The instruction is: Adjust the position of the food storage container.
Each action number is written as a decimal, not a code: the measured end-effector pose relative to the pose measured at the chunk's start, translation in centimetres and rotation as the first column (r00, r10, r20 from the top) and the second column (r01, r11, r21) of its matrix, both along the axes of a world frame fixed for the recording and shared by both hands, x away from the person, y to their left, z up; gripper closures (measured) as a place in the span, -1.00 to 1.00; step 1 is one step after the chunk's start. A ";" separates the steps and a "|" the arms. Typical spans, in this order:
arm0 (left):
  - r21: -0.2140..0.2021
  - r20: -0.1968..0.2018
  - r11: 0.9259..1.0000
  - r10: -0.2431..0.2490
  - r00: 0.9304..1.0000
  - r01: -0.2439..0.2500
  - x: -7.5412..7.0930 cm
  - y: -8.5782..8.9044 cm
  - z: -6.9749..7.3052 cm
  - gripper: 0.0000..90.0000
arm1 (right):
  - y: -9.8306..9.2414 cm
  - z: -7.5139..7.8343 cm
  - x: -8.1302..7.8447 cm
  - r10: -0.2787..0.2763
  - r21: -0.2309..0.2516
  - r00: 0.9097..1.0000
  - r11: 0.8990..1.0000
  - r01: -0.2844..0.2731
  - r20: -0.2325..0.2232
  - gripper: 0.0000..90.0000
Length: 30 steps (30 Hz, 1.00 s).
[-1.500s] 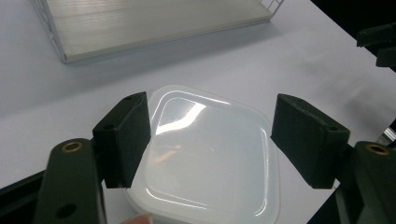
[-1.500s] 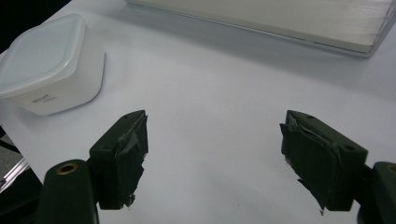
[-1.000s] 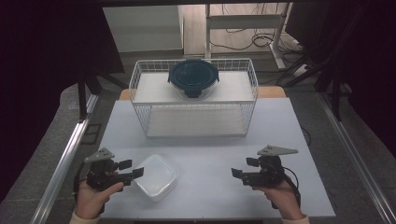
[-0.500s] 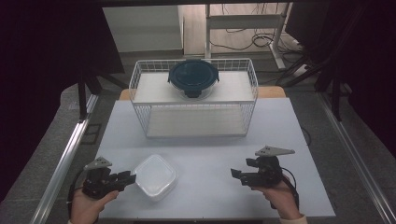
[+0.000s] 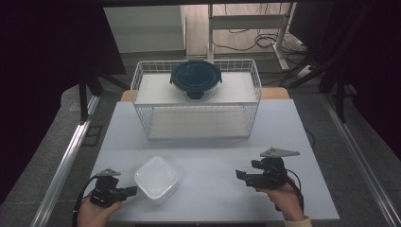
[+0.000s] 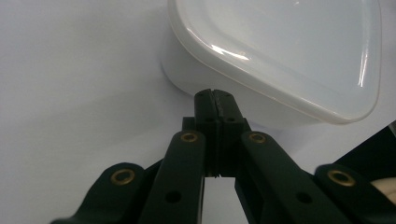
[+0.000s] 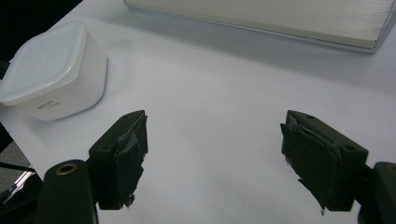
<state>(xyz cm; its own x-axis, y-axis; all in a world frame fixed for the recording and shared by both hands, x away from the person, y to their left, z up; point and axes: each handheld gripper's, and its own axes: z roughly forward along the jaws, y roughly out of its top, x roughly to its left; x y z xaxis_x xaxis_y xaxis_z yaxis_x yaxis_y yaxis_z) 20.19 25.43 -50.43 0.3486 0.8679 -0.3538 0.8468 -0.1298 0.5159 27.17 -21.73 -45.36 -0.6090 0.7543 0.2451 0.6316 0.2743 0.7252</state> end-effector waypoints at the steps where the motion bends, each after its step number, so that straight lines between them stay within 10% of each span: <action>1: -0.003 0.000 1.000 0.003 1.000 -0.003 0.1 0.0 0.0 1.00 | 0.0 0.0 0.0 0.002 -0.001 1.000 1.000 -0.002 0.002 -0.51; 30: -0.043 0.031 0.998 -0.034 0.999 0.035 4.7 -3.0 -0.7 1.00 | -0.7 0.3 0.2 -0.038 -0.001 0.999 0.999 0.038 0.024 -0.51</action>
<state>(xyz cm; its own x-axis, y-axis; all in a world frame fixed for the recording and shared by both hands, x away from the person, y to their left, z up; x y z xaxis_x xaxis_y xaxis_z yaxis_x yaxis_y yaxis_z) 24.92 22.45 -51.11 0.3895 0.8392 -0.3797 0.8259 -0.1357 0.5472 27.40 -22.41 -45.07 -0.5856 0.7775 0.2293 0.6238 0.2516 0.7400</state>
